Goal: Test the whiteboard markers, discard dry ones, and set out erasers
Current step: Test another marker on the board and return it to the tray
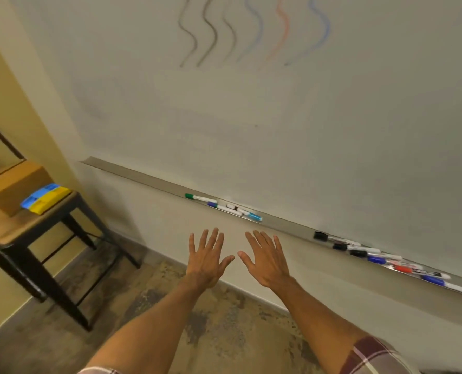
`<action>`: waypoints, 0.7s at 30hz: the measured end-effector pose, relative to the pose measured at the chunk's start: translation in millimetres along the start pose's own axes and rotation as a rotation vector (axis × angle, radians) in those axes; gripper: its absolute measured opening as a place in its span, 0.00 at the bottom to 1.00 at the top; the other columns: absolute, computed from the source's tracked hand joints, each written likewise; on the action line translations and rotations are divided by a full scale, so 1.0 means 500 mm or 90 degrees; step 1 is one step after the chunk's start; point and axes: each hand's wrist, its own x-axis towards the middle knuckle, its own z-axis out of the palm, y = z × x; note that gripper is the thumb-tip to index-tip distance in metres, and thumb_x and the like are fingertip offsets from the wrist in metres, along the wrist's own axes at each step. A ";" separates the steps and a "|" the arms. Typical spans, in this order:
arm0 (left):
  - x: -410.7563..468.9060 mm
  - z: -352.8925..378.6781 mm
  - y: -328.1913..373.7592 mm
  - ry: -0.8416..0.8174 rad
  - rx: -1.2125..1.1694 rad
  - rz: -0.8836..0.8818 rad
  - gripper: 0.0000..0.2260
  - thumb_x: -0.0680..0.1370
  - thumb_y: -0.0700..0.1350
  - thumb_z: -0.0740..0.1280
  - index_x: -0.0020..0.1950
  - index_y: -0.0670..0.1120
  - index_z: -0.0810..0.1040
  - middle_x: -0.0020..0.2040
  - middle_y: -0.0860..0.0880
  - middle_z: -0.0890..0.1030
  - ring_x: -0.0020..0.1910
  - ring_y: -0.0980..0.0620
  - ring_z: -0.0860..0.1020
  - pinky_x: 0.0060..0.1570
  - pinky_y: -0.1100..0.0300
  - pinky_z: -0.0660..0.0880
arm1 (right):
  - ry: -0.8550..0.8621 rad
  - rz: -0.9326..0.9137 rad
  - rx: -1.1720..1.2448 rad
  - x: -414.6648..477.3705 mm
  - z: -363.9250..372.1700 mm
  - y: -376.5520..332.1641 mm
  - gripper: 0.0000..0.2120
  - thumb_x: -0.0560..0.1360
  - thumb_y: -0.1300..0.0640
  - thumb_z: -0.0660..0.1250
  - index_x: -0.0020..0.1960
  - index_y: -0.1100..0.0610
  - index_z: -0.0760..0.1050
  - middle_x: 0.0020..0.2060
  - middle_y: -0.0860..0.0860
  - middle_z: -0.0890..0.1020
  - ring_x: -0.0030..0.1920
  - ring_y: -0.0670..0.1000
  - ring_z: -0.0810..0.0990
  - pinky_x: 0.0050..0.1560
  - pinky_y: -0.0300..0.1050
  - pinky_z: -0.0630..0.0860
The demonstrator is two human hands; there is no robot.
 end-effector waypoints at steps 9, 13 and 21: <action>0.032 -0.013 -0.210 0.011 -0.029 -0.036 0.54 0.57 0.70 0.13 0.79 0.51 0.37 0.79 0.49 0.36 0.78 0.44 0.37 0.69 0.38 0.30 | -0.006 -0.028 0.013 0.113 0.010 -0.183 0.35 0.74 0.31 0.39 0.77 0.47 0.47 0.77 0.49 0.50 0.77 0.52 0.47 0.74 0.56 0.38; 0.071 -0.019 -0.264 0.025 -0.057 -0.056 0.54 0.57 0.71 0.14 0.79 0.52 0.38 0.79 0.49 0.36 0.78 0.44 0.37 0.70 0.39 0.31 | -0.011 -0.031 0.017 0.169 0.018 -0.215 0.33 0.77 0.34 0.44 0.77 0.47 0.48 0.77 0.49 0.51 0.76 0.52 0.47 0.74 0.55 0.38; 0.182 -0.001 -0.349 0.019 -0.046 -0.050 0.51 0.59 0.71 0.16 0.79 0.52 0.37 0.79 0.49 0.36 0.78 0.44 0.36 0.69 0.39 0.30 | 0.014 -0.037 0.014 0.312 0.065 -0.251 0.56 0.57 0.27 0.17 0.77 0.48 0.48 0.77 0.50 0.51 0.77 0.52 0.47 0.69 0.53 0.30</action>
